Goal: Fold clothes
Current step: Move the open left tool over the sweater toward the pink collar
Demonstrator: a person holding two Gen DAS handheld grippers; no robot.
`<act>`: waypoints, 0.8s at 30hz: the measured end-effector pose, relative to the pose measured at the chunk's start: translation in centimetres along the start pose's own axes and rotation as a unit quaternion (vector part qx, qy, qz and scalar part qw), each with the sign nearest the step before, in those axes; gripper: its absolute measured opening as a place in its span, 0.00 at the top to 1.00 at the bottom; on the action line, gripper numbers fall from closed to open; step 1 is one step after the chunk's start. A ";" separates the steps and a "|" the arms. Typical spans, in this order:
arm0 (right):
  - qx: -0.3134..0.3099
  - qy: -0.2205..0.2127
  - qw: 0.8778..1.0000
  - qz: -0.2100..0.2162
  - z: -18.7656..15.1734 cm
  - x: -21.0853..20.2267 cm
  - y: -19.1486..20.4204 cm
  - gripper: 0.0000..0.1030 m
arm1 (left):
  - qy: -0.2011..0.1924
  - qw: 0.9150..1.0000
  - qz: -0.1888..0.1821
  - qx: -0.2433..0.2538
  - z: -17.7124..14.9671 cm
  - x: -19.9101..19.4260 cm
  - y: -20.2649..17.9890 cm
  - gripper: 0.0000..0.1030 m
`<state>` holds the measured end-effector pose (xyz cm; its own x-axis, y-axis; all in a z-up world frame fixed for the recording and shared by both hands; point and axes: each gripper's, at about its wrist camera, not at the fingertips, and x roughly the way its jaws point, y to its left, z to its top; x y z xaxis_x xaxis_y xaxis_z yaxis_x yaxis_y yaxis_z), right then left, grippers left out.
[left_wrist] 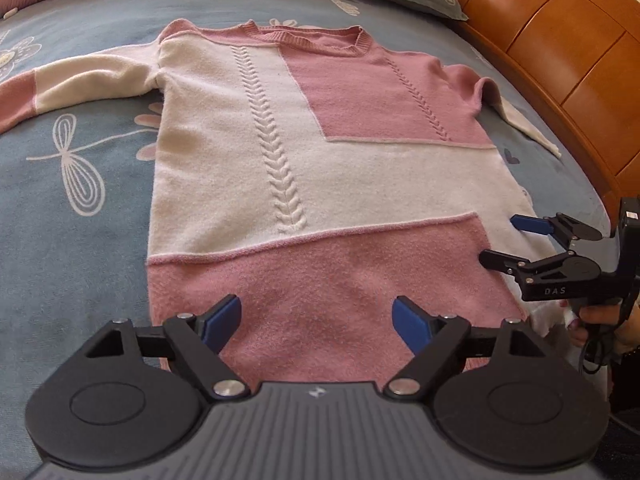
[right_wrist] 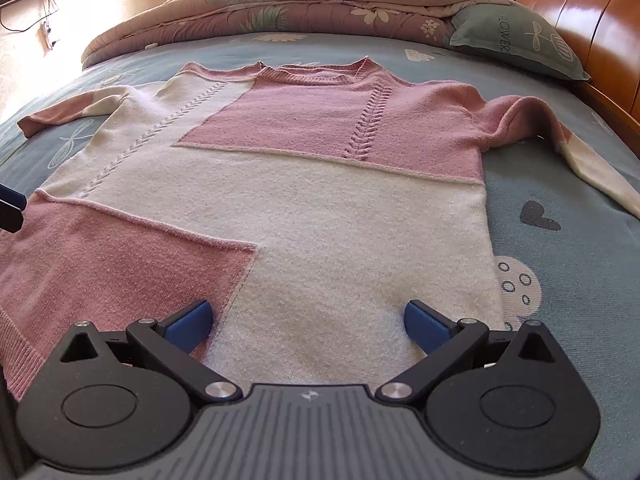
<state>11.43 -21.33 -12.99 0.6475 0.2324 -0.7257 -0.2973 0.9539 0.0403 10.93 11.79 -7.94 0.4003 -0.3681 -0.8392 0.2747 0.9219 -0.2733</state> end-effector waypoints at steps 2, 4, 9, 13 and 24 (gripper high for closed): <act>0.001 0.000 1.000 0.002 0.0 0.0 -0.1 0.00 | 0.024 1.000 0.005 -0.017 -1.2 0.5 0.1 0.19; 0.000 -0.002 1.000 0.003 -0.2 -0.1 -0.2 0.00 | 0.030 0.999 0.009 -0.029 -2.2 0.2 0.3 0.19; 0.001 -0.003 1.000 0.003 -0.2 -0.1 -0.2 0.00 | 0.035 0.996 0.003 -0.084 -3.7 -1.4 1.8 0.19; 0.001 -0.005 1.000 0.003 -0.3 -0.1 -0.1 0.00 | 0.036 0.992 -0.034 -0.113 -4.6 -1.9 2.5 0.18; 0.000 -0.007 1.000 -0.002 -0.5 -0.2 0.0 0.00 | -0.032 0.998 -0.013 -0.057 1.0 -3.7 0.3 0.18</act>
<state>11.01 -21.47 -13.18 0.6588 0.2313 -0.7159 -0.2941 0.9550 0.0379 10.38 13.31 -4.42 0.4508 -0.3950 -0.8005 0.1851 0.9186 -0.3491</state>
